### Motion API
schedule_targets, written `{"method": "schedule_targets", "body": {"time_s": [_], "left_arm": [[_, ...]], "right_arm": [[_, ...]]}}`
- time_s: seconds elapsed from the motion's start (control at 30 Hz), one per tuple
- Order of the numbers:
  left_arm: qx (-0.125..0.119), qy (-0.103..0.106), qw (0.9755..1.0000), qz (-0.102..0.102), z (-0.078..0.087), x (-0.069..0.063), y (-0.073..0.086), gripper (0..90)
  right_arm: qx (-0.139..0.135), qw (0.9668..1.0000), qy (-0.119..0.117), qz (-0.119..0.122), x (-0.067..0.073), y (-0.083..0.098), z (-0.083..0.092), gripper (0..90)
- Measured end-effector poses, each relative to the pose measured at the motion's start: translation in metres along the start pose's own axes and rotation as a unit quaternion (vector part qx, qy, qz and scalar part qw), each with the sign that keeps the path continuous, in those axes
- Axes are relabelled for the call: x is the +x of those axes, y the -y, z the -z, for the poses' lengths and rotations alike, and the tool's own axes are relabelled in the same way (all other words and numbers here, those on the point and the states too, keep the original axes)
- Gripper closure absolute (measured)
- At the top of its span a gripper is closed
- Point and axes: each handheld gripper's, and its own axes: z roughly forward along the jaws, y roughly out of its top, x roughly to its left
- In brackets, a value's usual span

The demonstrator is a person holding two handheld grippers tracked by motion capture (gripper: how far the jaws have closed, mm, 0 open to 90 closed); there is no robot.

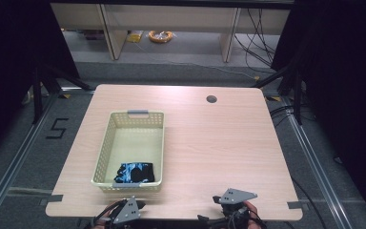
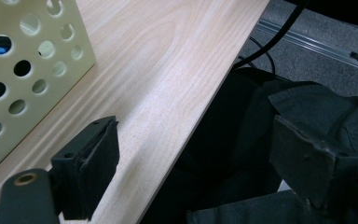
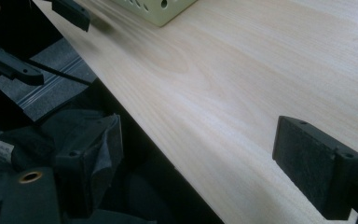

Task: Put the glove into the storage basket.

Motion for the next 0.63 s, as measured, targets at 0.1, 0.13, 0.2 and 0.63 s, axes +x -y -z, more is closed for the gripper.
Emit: {"method": "schedule_targets", "body": {"time_s": [0.1, 0.13, 0.2, 0.63], "left_arm": [[0.001, 0.003, 0.9999, 0.011, -0.0011, -0.0016, 0.0007, 15.6], [0.007, 0.007, 0.9999, 0.003, -0.0008, -0.0004, 0.0005, 15.6], [0.012, 0.007, 0.9999, 0.001, -0.0006, 0.0001, 0.0002, 15.6], [-0.005, -0.003, 1.0, -0.001, 0.0, 0.0023, -0.0001, 15.6]], "right_arm": [[0.003, 1.0, 0.001, 0.007, 0.0003, 0.0014, -0.002, 17.0], [0.006, 1.0, 0.0, 0.004, 0.001, 0.0016, -0.0021, 17.0], [0.005, 0.9999, 0.006, 0.008, 0.0015, 0.0018, -0.0027, 17.0], [0.009, 0.9998, 0.007, 0.013, -0.0005, 0.0018, -0.0028, 17.0]]}}
